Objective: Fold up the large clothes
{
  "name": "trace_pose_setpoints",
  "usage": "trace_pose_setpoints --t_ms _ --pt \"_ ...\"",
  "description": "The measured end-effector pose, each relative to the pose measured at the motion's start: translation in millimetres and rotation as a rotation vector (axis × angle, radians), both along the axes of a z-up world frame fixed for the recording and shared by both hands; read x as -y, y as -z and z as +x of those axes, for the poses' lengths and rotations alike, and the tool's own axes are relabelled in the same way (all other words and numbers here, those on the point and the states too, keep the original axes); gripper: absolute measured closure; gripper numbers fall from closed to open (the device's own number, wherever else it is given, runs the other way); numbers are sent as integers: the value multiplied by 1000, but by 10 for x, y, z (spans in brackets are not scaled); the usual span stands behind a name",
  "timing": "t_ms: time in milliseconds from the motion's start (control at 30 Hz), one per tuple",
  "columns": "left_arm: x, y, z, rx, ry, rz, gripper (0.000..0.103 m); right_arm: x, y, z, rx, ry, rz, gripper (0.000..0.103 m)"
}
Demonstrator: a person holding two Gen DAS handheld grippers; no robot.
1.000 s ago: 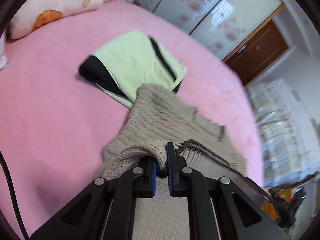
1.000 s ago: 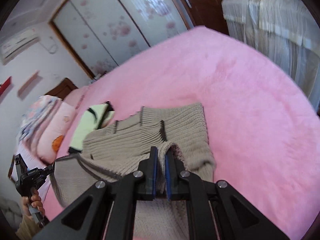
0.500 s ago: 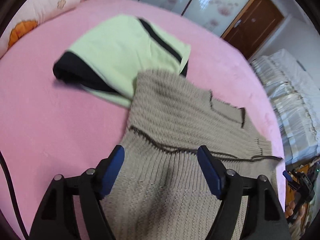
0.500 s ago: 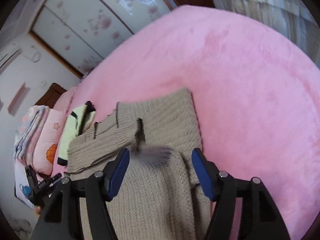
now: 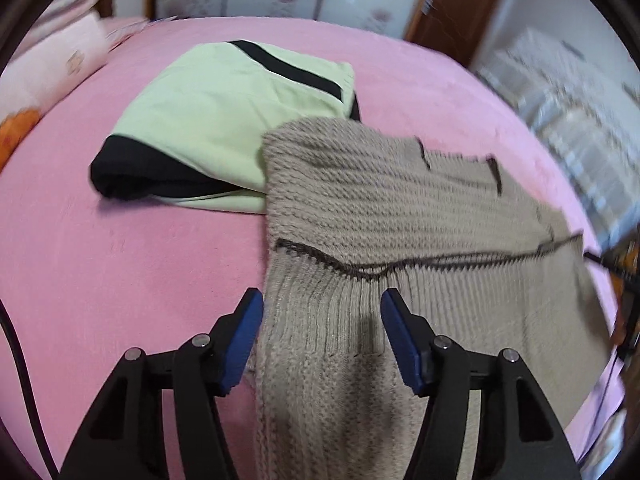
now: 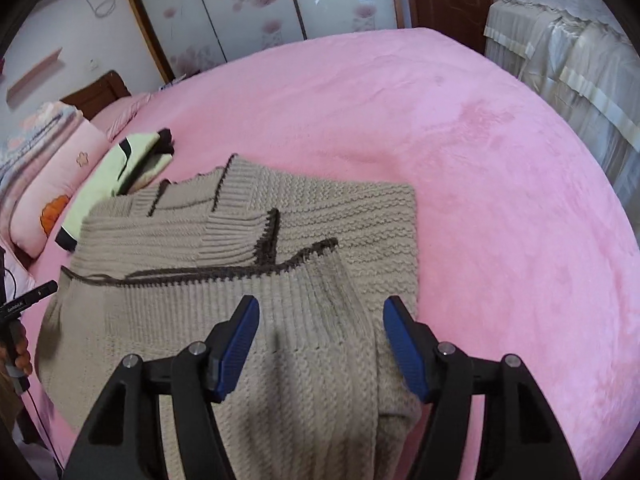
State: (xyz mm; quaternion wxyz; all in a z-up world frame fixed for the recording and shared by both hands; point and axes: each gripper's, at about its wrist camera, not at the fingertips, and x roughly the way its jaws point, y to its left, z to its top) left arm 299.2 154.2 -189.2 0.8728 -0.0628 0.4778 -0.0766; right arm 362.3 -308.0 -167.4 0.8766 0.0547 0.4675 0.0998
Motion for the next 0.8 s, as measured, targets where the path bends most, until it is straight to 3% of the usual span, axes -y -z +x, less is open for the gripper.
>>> trace_pose_setpoints --t_ms 100,300,467,533,700,800 --pt "15 66 67 -22 6 40 43 45 62 58 -22 -2 11 38" --pt "-91 234 207 -82 -28 13 43 98 135 151 -49 -13 20 38" --pt "-30 257 220 -79 -17 21 56 17 132 213 -39 -43 16 39" --pt "-9 248 210 -71 -23 50 69 -44 154 226 -45 -64 13 50" --pt "114 178 149 -35 -44 154 82 -159 239 227 -65 -64 -44 86" --pt "225 126 83 -8 -57 228 85 -186 210 162 -37 -43 -83 92"
